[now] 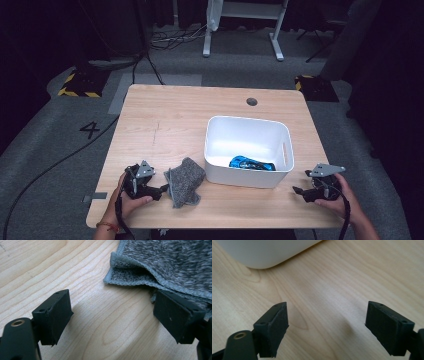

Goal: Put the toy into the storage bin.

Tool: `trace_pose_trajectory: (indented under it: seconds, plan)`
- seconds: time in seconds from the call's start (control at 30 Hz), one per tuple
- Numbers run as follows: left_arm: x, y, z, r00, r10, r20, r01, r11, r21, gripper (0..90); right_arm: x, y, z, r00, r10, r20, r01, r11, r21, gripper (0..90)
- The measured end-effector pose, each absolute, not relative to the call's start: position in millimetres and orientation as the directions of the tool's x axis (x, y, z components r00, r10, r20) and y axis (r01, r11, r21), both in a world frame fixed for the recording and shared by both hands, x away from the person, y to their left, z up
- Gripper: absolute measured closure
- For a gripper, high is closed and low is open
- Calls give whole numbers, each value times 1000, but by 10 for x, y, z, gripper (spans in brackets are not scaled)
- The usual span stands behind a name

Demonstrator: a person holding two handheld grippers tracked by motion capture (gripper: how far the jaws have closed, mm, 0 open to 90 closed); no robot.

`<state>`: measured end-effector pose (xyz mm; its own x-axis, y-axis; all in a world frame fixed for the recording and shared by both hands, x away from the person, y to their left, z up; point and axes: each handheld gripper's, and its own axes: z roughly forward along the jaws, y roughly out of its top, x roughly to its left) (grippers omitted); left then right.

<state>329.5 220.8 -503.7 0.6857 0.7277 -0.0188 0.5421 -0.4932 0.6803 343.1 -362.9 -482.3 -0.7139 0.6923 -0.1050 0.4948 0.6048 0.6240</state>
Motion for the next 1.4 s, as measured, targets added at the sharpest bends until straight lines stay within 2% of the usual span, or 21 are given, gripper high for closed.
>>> trace_pose_trajectory:
  seconds: [0.33,0.5,1.4]
  plan:
    - [3295,2208,-5037,686,727,-19,542,-494,680,153,3335,-3739,-4965,-699,715,-4,527,518,674,162]
    - [3295,2207,-5038,685,728,-22,544,-491,680,152,3244,-3807,-5039,-682,732,-4,495,466,734,158]
    - [3317,2189,-5039,686,728,-23,544,-492,680,150,3230,-3821,-5040,-670,742,-4,502,457,734,157]
